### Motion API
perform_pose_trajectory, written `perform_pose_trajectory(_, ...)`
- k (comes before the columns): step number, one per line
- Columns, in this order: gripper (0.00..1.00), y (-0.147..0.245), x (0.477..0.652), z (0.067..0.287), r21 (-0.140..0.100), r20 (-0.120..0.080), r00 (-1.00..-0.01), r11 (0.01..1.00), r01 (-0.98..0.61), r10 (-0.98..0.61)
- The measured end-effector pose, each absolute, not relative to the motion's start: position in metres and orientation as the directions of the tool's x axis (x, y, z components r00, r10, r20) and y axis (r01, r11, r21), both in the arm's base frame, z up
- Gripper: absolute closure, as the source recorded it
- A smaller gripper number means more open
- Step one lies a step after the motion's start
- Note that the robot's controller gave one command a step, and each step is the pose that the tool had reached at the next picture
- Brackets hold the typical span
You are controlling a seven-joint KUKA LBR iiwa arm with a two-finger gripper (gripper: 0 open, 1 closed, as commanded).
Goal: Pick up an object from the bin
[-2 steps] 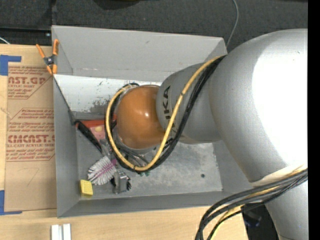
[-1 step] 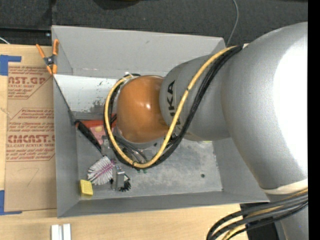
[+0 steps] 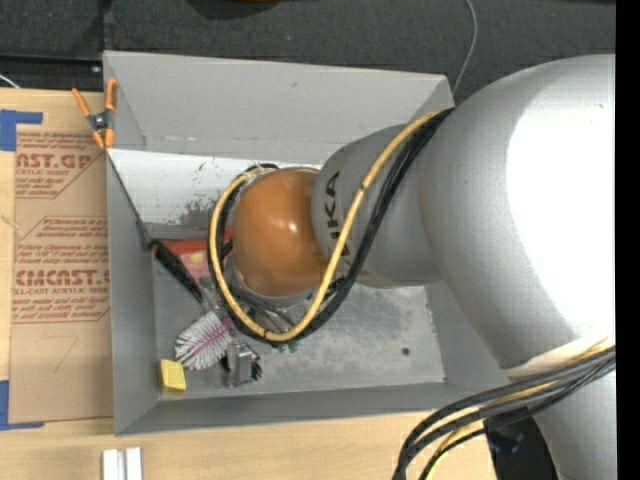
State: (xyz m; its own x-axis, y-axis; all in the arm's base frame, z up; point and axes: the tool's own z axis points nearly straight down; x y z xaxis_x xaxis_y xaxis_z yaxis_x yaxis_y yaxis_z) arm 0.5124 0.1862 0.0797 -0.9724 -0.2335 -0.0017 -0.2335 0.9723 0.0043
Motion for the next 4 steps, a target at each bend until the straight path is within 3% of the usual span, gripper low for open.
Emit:
perform_pose_trajectory(1,0.00,0.179,0.499,0.072,0.010,-0.013,-0.997,0.997,-0.076,-0.076)
perform_pose_trajectory(2,1.00,0.187,0.512,0.080,0.007,-0.007,-0.975,0.975,-0.221,-0.221)
perform_pose_trajectory(3,1.00,0.187,0.512,0.080,0.007,-0.007,-0.975,0.975,-0.221,-0.221)
perform_pose_trajectory(4,1.00,0.187,0.511,0.098,0.007,-0.003,-0.975,0.975,-0.221,-0.221)
